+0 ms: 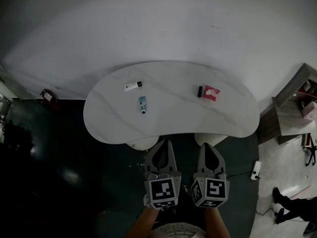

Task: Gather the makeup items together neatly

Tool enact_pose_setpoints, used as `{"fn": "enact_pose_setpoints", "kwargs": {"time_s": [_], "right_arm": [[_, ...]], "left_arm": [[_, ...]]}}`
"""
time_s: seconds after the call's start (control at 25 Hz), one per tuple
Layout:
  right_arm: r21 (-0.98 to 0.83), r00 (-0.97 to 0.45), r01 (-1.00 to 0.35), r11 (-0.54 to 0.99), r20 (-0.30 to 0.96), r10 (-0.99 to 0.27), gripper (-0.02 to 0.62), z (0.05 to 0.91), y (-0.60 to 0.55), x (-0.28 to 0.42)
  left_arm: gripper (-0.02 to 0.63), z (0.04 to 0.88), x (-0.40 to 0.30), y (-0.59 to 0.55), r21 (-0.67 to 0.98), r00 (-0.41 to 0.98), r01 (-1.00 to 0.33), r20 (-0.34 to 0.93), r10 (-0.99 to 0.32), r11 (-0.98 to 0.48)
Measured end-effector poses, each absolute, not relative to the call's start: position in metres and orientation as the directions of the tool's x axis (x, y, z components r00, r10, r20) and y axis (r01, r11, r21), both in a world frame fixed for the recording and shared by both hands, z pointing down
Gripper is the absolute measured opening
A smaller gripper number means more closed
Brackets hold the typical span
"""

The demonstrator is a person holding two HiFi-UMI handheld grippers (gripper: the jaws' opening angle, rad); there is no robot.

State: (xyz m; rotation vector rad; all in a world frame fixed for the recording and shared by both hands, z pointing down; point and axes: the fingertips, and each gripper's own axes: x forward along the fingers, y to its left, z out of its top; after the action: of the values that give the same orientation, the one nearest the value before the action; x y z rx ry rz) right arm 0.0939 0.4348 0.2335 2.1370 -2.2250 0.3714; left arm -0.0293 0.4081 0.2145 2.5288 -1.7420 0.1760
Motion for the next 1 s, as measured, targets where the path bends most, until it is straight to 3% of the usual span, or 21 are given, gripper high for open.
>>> {"fn": "enact_pose_setpoints", "kwargs": {"time_s": [1.0], "right_arm": [[-0.161, -0.111, -0.984, 0.075, 0.224, -0.968, -0.005, 0.247, 0.395, 0.131]], "left_arm": [[0.034, 0.233, 0.005, 0.379, 0.006, 0.305, -0.951, 0.184, -0.934, -0.309]]}}
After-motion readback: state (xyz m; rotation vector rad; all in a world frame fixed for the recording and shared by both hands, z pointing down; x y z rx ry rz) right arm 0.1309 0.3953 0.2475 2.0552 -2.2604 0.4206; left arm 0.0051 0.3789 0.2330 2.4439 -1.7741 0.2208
